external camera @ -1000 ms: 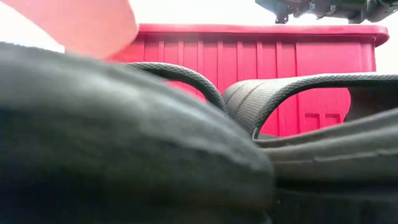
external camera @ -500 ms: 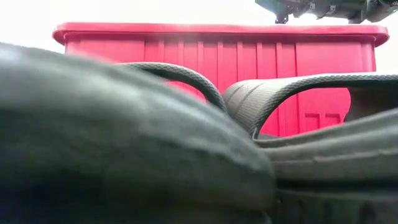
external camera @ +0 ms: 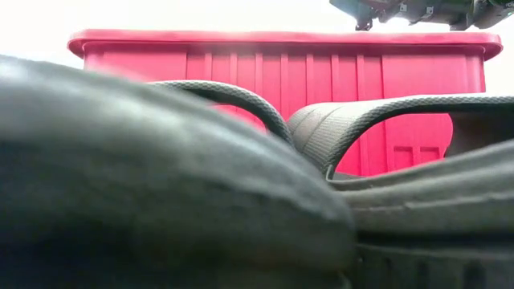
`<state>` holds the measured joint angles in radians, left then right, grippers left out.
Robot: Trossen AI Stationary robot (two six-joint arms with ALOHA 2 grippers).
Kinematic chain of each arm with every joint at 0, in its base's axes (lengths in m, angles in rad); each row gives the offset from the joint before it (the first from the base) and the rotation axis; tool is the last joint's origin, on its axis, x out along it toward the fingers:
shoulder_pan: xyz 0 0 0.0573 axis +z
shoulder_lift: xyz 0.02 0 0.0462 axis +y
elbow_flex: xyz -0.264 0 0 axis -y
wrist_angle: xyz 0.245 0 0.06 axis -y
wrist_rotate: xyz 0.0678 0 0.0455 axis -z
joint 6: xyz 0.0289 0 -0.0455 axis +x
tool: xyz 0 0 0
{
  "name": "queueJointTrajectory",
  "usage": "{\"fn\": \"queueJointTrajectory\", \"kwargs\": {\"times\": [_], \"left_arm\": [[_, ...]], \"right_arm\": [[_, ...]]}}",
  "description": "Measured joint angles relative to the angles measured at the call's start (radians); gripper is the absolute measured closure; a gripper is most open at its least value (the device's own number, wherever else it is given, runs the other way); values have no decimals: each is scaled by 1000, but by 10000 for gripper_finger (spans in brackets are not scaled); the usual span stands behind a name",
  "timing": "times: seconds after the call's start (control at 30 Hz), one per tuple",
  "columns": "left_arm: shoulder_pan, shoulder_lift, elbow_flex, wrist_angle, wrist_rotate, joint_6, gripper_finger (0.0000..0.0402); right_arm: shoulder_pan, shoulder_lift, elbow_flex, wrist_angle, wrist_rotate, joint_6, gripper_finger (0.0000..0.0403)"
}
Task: Pick and place slides into bin
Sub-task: Put the pink slide into the red bin
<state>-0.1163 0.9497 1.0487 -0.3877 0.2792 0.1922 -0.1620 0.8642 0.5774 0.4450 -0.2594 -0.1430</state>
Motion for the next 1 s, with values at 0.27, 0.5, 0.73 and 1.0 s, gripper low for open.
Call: {"fn": "queueJointTrajectory", "kwargs": {"times": [0.27,0.5,0.73,1.0], "left_arm": [[98,107,334,-369,-67,109,386],[228,256,574,-681,-80,183,398],[381,395,748,-869,-29,285,380],[571,562,864,-1042,44,387,395]], "right_arm": [[0,0,0,0,0,0,252],[0,0,0,0,0,0,252],[0,0,0,0,0,0,252],[0,0,0,0,0,1,252]]}}
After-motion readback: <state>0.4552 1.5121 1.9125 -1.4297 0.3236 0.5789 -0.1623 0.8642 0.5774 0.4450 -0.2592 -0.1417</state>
